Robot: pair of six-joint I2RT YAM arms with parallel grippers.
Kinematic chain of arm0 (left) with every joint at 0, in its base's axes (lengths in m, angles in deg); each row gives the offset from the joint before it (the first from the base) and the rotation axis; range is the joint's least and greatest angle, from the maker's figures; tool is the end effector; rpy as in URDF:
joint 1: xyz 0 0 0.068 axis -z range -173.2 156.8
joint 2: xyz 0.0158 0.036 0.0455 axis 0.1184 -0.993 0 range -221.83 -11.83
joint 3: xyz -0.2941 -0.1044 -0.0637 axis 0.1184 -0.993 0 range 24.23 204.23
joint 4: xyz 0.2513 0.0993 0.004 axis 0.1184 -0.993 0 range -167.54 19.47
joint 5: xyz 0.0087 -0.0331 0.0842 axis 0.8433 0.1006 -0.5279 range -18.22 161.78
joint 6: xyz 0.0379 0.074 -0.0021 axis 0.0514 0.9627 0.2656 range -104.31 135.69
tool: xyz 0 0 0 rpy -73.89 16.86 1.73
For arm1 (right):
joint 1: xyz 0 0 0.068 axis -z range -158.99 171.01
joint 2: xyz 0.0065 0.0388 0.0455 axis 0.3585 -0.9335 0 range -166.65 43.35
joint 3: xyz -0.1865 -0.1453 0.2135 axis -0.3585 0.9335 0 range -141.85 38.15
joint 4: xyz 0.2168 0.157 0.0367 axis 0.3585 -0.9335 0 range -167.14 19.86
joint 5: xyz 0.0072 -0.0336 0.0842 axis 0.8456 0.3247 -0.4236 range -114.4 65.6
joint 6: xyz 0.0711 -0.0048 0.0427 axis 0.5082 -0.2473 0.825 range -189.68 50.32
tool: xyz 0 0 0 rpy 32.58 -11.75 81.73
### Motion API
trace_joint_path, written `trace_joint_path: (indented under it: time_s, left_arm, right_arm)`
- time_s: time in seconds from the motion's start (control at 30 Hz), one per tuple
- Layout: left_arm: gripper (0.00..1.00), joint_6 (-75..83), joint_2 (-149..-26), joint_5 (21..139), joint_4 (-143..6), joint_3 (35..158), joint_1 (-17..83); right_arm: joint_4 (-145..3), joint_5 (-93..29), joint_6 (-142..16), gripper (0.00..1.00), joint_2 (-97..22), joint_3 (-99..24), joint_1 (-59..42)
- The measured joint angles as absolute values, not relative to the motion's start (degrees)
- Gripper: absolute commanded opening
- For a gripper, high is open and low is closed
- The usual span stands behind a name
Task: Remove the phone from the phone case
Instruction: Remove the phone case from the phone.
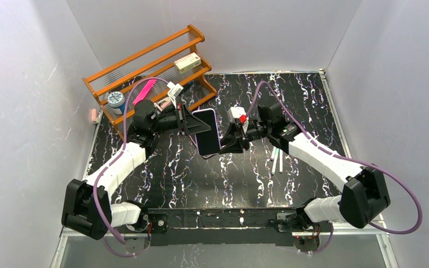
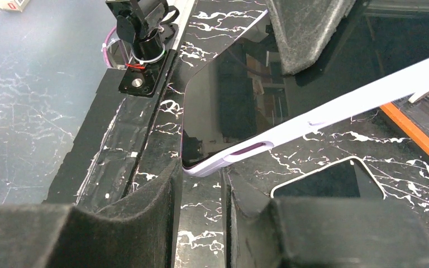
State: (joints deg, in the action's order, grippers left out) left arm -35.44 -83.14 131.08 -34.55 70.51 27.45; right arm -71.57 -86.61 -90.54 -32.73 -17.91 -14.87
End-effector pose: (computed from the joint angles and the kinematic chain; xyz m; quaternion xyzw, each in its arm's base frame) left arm 0.2449 -0.1591 0.3759 0.2228 0.6339 -0.6480 0.3585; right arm 0.2095 0.2307 0.3453 -0.5922 0.4843 0.4862 0.4223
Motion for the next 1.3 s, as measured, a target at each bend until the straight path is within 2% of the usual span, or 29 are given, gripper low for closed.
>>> trace_joint_path:
  time_s: [1.3]
  left_arm:
    - [0.0, -38.7, -79.6, 133.9, -34.6, 70.6, 27.3]
  right_arm:
    - [-77.3, -84.3, -98.5, 0.01, -30.5, -20.6, -18.3]
